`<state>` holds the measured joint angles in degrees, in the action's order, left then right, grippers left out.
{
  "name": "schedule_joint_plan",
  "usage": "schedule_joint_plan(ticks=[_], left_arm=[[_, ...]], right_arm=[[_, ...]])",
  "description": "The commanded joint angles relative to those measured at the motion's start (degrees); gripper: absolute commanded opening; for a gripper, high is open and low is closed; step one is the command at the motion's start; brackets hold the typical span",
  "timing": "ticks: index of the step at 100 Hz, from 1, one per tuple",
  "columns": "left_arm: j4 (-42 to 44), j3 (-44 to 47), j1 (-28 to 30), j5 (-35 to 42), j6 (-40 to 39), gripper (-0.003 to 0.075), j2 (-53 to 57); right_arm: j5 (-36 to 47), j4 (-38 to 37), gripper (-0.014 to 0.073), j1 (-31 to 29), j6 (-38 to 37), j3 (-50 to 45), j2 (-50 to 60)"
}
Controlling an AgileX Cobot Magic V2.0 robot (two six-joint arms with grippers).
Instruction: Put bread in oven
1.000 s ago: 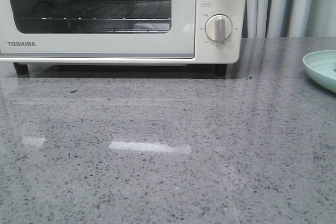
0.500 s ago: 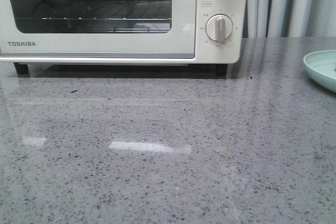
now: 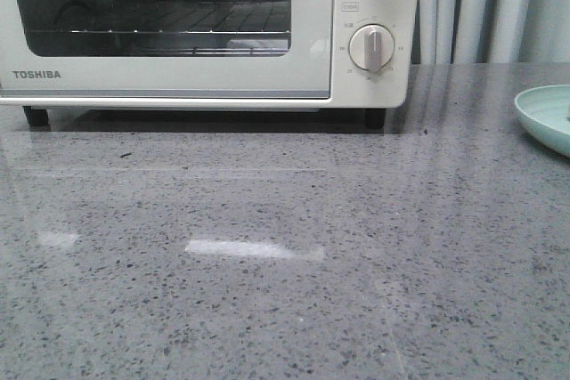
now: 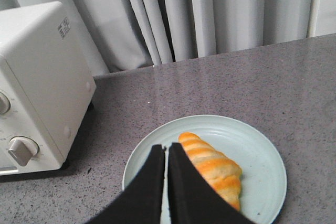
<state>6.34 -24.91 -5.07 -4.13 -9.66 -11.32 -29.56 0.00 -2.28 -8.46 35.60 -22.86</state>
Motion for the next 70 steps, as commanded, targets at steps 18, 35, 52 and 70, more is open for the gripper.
schedule_joint_plan(ticks=[18, 35, 52, 70], left_arm=[[0.2, -7.5, -8.4, 0.7, -0.6, -0.0021, -10.0], [0.8, -13.2, -17.1, -3.2, -0.1, -0.0021, -18.1], [1.7, -20.7, -22.7, -7.5, -0.1, -0.0021, -27.3], [1.7, -30.7, -23.2, -14.4, -0.1, -0.0021, -38.1]], right_arm=[[-9.0, 0.0, -0.0019, -0.2, 1.6, 14.3, -9.5], [-12.9, 0.0, -0.0019, -0.2, 4.7, 20.6, -13.5], [-16.4, 0.0, -0.0019, -0.2, 5.6, 26.7, -16.5], [-20.7, 0.0, -0.0019, 1.2, 7.6, 33.7, -21.0]])
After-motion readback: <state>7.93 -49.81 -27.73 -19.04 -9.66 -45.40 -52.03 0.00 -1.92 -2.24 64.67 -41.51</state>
